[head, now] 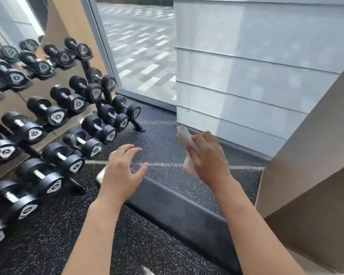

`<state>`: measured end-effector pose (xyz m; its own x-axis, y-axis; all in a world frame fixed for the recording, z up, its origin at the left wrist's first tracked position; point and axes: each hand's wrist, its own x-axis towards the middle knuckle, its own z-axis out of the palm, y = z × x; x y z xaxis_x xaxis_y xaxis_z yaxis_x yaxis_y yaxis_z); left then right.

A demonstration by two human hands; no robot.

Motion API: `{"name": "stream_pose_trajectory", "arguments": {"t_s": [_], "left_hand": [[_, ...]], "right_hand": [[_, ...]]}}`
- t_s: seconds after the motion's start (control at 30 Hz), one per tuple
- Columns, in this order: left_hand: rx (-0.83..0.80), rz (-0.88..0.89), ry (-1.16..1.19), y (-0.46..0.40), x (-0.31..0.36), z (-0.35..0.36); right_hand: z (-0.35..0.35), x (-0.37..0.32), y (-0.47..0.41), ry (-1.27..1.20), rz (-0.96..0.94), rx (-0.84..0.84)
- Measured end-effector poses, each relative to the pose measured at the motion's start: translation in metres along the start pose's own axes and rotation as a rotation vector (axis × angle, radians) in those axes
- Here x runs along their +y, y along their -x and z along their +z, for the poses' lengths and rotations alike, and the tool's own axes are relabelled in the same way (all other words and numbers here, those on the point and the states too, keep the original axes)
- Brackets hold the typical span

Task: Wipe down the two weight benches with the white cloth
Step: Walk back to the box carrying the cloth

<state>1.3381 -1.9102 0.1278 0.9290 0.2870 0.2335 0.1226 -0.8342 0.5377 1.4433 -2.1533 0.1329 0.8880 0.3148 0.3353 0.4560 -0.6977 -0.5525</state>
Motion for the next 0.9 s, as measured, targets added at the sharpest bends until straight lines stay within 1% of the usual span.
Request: {"name": "stream_pose_trajectory", "arguments": {"t_s": [0.1,0.3,0.43,0.7,0.9], "left_hand": [[0.046,-0.043,-0.005,0.016,-0.054,-0.041],[0.139,-0.113,-0.015,0.048,-0.169,-0.126],[0.199,-0.147,-0.014,0.068,-0.235,-0.176],[0.357,-0.264,-0.026,0.118,-0.333,-0.255],[0.438,-0.408,-0.071,0.159,-0.389,-0.29]], "right_hand": [[0.041,-0.06,0.001,-0.005,-0.052,-0.052],[0.134,-0.188,0.006,-0.031,-0.207,-0.148],[0.184,-0.269,0.01,-0.034,-0.314,-0.213],[0.252,-0.401,0.013,0.03,-0.566,-0.312],[0.308,-0.472,0.014,0.002,-0.7,-0.423]]}}
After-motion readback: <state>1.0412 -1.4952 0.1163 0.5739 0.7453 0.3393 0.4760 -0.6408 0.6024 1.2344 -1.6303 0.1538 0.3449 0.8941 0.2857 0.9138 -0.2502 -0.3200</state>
